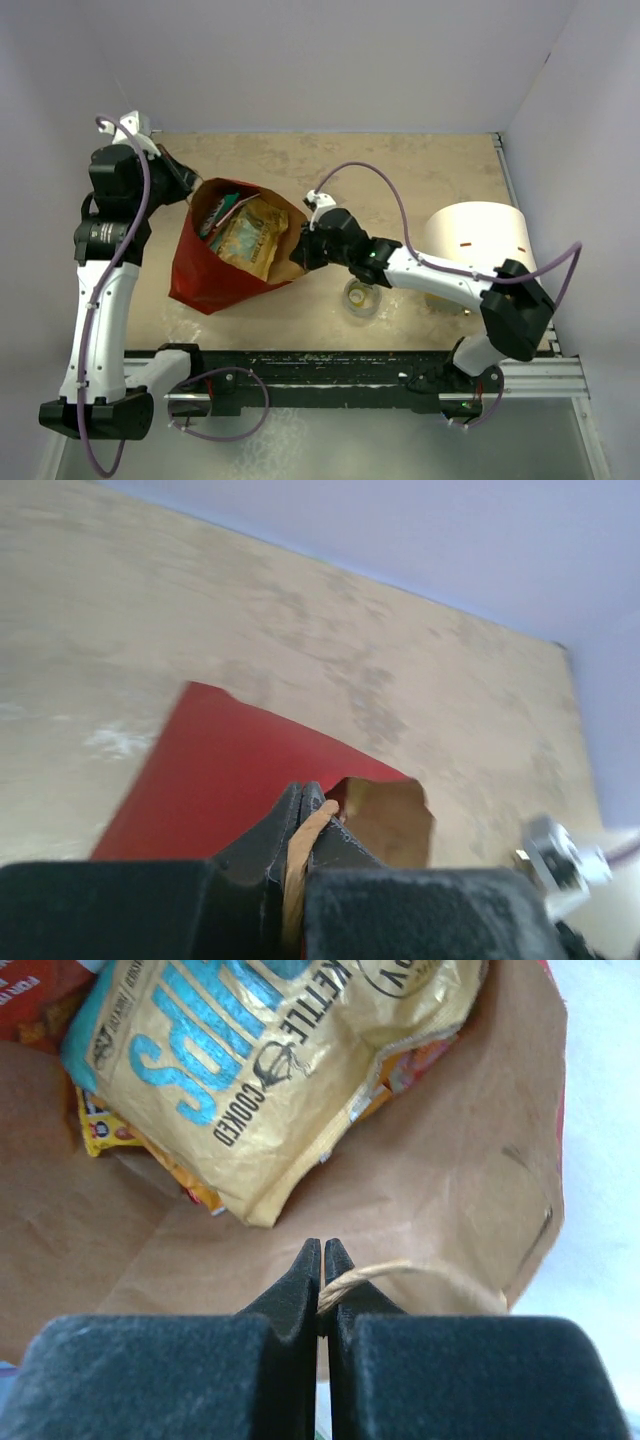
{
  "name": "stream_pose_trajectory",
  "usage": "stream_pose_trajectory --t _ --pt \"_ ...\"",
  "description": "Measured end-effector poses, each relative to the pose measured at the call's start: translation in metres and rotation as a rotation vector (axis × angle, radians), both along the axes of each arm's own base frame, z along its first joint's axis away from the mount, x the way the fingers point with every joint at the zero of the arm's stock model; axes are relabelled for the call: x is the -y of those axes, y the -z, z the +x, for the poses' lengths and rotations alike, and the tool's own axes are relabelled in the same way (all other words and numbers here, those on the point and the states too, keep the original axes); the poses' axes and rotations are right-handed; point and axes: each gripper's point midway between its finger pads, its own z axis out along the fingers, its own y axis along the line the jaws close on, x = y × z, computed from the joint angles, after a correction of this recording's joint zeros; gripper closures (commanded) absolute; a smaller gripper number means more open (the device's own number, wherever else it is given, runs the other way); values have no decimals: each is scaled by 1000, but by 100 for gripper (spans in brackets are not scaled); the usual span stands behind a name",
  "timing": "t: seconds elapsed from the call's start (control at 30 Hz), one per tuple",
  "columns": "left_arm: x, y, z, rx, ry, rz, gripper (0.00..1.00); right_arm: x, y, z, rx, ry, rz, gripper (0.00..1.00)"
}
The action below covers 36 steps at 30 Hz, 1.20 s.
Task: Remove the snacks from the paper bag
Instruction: Move the paper bag to the center of the board.
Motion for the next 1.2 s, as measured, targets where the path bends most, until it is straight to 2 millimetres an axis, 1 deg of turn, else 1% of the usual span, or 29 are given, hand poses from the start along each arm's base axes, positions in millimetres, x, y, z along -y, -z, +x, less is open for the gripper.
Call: stream_pose_trajectory --t 0.1,0.17,0.27,0.3,0.33,0.43,0.53,0.6,0.67,0.77,0.87,0.97,1.03,1.1,1.2 --pt "-31 1 12 -34 -159 80 100 -20 -6 6 5 -27 12 100" --pt "-50 2 20 -52 -248 140 100 -35 -15 7 16 -47 32 100" --pt "-74 3 26 -80 -343 235 100 -57 -33 8 35 -80 77 100" --pt "-81 3 27 -90 -366 265 100 -64 -47 10 49 -86 111 100" --pt "-87 2 28 -98 -386 296 100 -76 -44 9 40 -104 121 100" --pt "-98 -1 27 -114 -416 369 100 -103 -50 8 28 -140 168 100" --pt "-105 -6 24 -121 -431 412 100 -131 -44 5 5 -179 188 100" --pt "-106 -10 22 -119 -434 422 100 -145 -36 1 -13 -201 191 100" --pt "-105 -13 22 -113 -429 421 100 -151 -27 -4 -32 -219 187 99" --pt "-97 -13 20 -92 -385 398 100 -152 -19 -10 -50 -231 177 96" --pt "-78 -4 9 -59 -284 348 100 -144 -11 -17 -59 -241 171 93" --pt "-51 8 -12 -23 -158 269 100 -123 11 -29 -87 -241 122 89" --pt "-35 14 -26 -9 -89 219 100 -106 26 -37 -102 -243 84 84" --pt "-25 18 -37 -3 -44 185 100 -91 36 -44 -106 -248 45 74" --pt "-15 21 -49 -6 0 148 100 -72 37 -53 -90 -262 8 55"
